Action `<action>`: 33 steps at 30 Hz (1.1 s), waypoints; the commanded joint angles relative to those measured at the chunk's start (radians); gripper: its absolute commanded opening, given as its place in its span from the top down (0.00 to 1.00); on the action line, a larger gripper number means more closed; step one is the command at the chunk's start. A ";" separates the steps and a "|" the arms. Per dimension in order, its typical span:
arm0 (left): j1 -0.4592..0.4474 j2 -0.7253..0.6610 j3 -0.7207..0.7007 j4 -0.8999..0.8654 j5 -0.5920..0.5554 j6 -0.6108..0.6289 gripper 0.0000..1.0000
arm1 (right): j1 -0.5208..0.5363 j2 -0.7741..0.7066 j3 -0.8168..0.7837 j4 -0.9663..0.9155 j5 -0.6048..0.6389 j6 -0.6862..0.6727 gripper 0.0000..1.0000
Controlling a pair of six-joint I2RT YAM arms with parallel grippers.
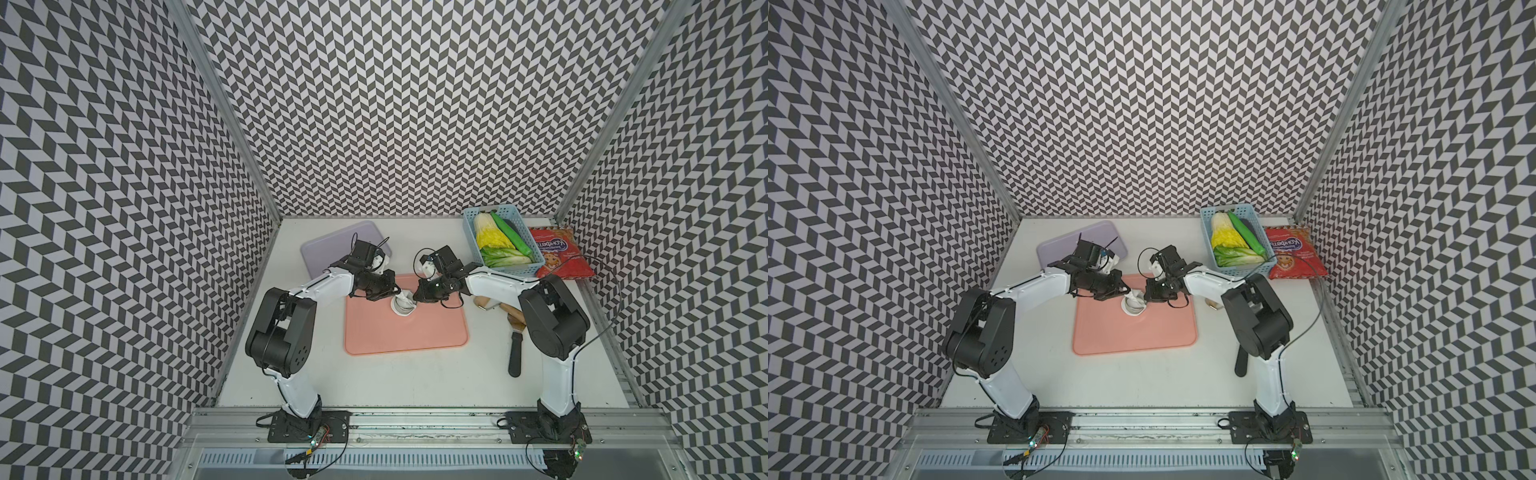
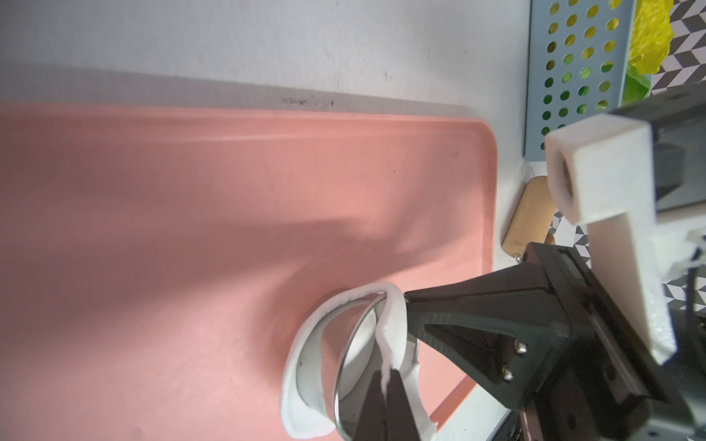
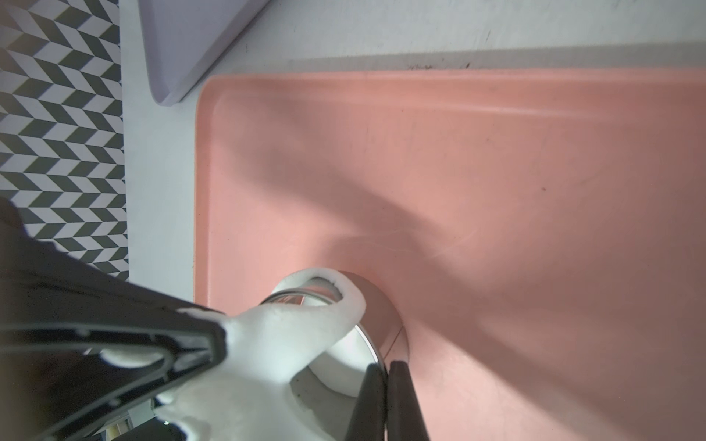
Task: Roll out the dumpling wrappers from the dough
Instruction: Remove the dumpling wrapper from the work surface.
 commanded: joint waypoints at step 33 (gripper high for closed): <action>0.130 -0.276 -0.217 -0.053 -0.114 0.021 1.00 | -0.016 -0.076 -0.005 -0.093 0.309 0.048 1.00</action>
